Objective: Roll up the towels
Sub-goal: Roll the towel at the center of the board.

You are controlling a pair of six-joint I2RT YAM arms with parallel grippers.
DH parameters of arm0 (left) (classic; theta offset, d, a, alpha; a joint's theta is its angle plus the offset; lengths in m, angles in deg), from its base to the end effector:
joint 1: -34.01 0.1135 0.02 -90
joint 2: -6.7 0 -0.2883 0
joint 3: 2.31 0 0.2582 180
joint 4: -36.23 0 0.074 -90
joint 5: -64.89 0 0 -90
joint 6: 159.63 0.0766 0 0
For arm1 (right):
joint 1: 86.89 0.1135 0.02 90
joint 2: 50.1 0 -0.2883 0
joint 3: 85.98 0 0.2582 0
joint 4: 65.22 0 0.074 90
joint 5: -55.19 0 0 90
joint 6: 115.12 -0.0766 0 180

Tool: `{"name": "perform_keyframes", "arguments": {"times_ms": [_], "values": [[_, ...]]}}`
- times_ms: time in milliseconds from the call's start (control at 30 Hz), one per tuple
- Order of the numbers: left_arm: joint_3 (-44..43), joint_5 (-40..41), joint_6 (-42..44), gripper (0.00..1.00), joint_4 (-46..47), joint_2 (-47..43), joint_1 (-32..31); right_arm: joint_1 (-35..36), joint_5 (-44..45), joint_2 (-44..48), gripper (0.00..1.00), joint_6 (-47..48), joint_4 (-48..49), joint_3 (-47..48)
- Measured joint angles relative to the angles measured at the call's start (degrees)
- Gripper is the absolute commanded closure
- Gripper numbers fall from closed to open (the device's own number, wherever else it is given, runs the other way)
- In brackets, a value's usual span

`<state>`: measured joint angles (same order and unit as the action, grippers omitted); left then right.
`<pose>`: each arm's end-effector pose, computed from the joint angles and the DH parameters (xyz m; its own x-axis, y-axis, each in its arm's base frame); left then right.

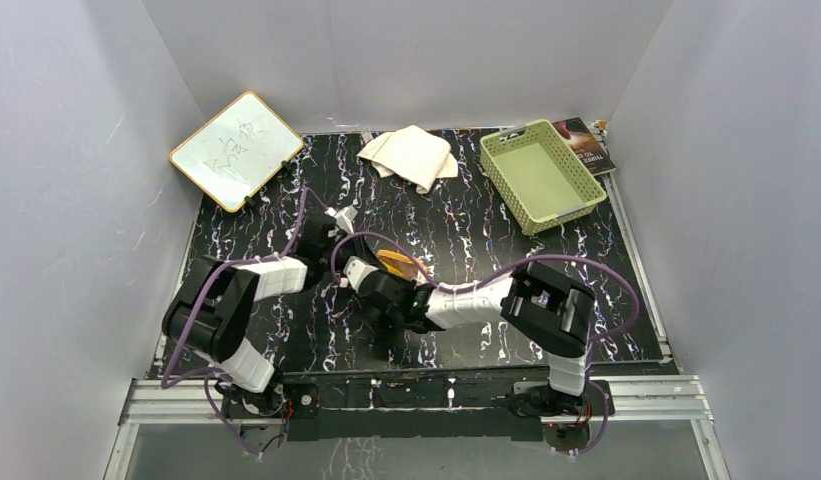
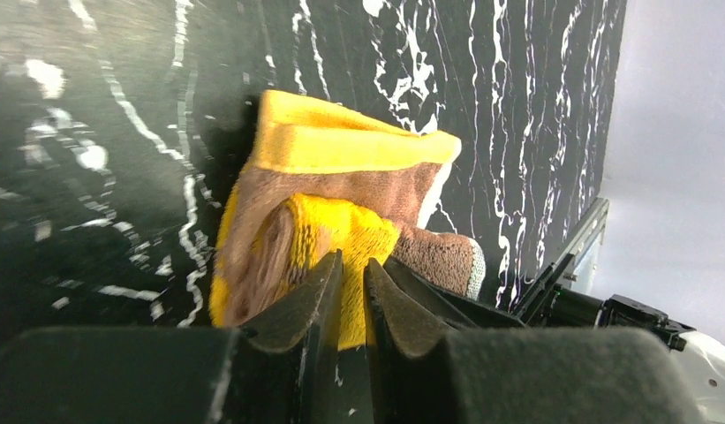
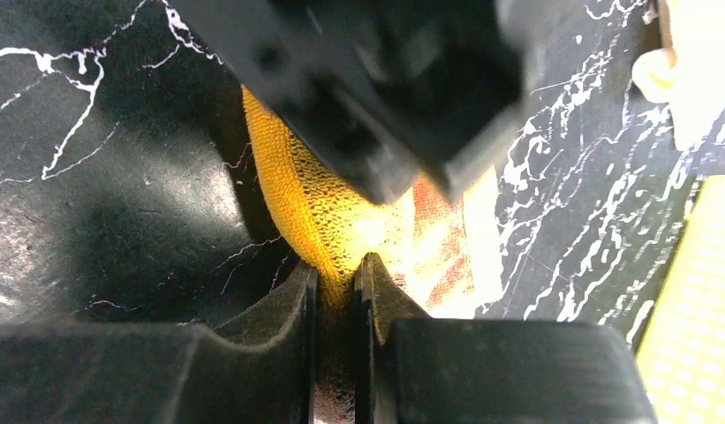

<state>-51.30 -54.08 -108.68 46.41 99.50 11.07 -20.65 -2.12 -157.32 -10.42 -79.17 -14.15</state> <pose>0.2966 -0.1658 0.1446 -0.8449 -0.2409 -0.4776 0.2319 0.6396 -0.7329 0.2015 0.3550 0.1343 -0.1362 -0.8393 -0.5263 -0.6855 0.4633 -0.5616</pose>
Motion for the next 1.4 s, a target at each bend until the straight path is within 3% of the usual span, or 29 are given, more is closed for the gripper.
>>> {"name": "perform_keyframes", "arguments": {"times_ms": [200, 300, 433, 667, 900, 1167, 1400], "values": [[-2.9, 1.3, 4.0, 0.61, -14.7, -10.1, 7.9, -5.8, -13.6, 3.0, 1.00, -4.8, -3.2, 1.0], [-3.5, 2.7, 5.1, 0.56, -18.8, -15.5, 11.9, -10.3, -23.4, 3.2, 1.00, -8.5, -5.4, 3.1], [-2.8, 1.8, 5.5, 0.56, -20.3, -18.9, 12.2, -16.6, -37.1, 1.7, 0.99, -13.5, -9.2, 7.4], [4.7, -2.0, 2.0, 0.57, -15.2, -15.2, 11.3, -25.8, -58.0, -5.3, 0.99, -22.1, -11.6, 14.8], [5.0, -3.2, -0.2, 0.56, -7.8, -8.8, 9.7, -32.6, -76.2, -12.4, 0.98, -30.5, -10.9, 18.6], [4.4, -3.8, -4.1, 0.54, 3.1, -0.5, 8.2, -34.9, -84.4, -15.5, 0.98, -35.9, -7.3, 18.7], [9.2, -5.4, -11.5, 0.37, 21.0, 2.9, 8.0, -35.6, -87.6, -16.4, 0.98, -38.7, -4.5, 17.6]]}}
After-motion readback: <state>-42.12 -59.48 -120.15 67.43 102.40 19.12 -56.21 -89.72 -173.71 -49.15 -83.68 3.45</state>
